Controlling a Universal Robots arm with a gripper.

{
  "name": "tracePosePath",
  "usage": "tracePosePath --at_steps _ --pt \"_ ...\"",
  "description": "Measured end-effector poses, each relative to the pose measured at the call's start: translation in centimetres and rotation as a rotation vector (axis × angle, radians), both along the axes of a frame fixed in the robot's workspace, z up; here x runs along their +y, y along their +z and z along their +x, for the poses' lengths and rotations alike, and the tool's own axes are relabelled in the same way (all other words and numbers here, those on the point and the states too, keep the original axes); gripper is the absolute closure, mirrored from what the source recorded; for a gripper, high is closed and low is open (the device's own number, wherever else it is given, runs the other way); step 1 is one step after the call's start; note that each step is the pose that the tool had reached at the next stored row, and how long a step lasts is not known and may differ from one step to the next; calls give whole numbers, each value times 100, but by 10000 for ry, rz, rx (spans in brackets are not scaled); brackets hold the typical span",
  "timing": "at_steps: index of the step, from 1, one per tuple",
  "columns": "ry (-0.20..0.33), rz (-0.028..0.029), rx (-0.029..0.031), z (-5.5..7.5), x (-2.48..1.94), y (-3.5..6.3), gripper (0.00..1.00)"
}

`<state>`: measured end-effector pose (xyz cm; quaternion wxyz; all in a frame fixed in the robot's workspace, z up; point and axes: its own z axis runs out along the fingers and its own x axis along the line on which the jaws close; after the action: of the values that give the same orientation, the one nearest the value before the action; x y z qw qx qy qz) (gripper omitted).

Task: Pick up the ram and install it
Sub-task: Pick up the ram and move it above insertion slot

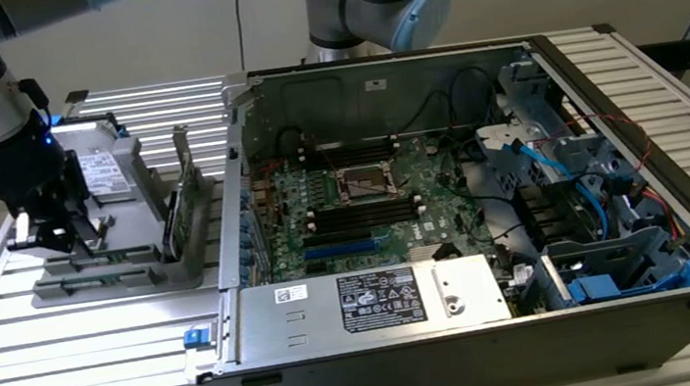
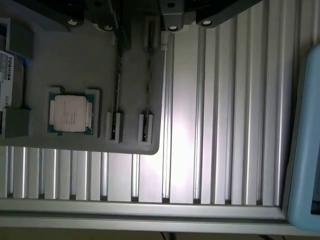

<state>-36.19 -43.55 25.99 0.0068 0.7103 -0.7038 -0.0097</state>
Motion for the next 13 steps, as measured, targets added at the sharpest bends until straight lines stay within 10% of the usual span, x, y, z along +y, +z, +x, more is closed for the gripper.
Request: tracePosePath --at_steps 13 --pt "-55 12 0 22 -9 -233 64"
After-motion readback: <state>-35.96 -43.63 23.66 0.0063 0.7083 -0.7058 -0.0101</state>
